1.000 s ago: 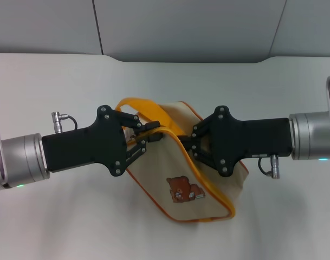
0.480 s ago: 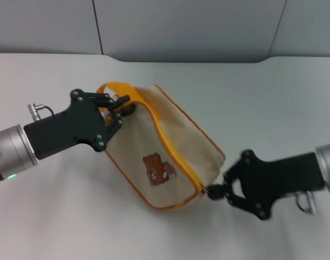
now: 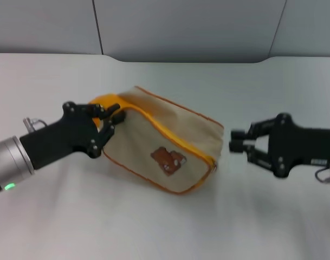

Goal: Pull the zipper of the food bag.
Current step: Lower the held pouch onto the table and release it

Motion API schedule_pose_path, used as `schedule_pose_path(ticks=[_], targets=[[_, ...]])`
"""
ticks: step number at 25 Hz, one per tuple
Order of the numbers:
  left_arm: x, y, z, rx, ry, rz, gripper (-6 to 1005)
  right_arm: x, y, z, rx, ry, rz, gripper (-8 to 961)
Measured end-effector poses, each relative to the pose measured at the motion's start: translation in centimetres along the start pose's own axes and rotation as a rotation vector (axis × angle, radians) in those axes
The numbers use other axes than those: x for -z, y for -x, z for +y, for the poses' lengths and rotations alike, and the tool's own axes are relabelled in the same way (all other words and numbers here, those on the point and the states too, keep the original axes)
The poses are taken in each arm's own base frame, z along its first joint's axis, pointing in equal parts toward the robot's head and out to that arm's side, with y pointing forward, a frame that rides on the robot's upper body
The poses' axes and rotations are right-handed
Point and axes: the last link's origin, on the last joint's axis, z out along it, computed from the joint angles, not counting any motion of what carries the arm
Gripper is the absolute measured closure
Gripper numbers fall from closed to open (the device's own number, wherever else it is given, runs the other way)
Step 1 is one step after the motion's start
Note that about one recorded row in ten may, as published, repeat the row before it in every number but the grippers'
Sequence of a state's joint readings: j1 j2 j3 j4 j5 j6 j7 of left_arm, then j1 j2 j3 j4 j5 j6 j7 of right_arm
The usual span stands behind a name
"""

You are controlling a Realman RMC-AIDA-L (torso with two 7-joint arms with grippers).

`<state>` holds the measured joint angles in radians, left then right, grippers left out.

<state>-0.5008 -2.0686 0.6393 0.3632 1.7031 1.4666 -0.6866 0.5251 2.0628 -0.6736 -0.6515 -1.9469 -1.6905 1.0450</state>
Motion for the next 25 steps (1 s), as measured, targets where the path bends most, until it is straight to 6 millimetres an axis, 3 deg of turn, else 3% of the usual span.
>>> schedule_pose_path(ticks=[9,15,17,18,23,25], targets=[[1.0,2.5,2.6,0.173,-0.053,-0.015,896,0.9,0.2,-0.6,-0.085,-0.128,-0.158,717],[1.6,2.0,2.9,0.224,-0.031,0.026,861,0.8,0.1,-0.4,-0.096,-0.122,-0.168,509],[2.0,1.3,2.8,0.264,-0.010,0.058,850,0.7,0.0,-0.1,-0.107,-0.113,-0.174,274],[2.5,0.5,2.6,0.300,0.030,0.086,844,0.7,0.0,0.0,-0.112,-0.106,-0.177,249],[3.3,-0.9,3.2,0.350,0.229,0.063,576,0.8,-0.4,1.8,-0.122,0.009,-0.168,126],[3.3,-1.0,3.4,0.355,0.267,0.047,496,1.1,-0.7,2.8,-0.121,0.062,-0.158,126]])
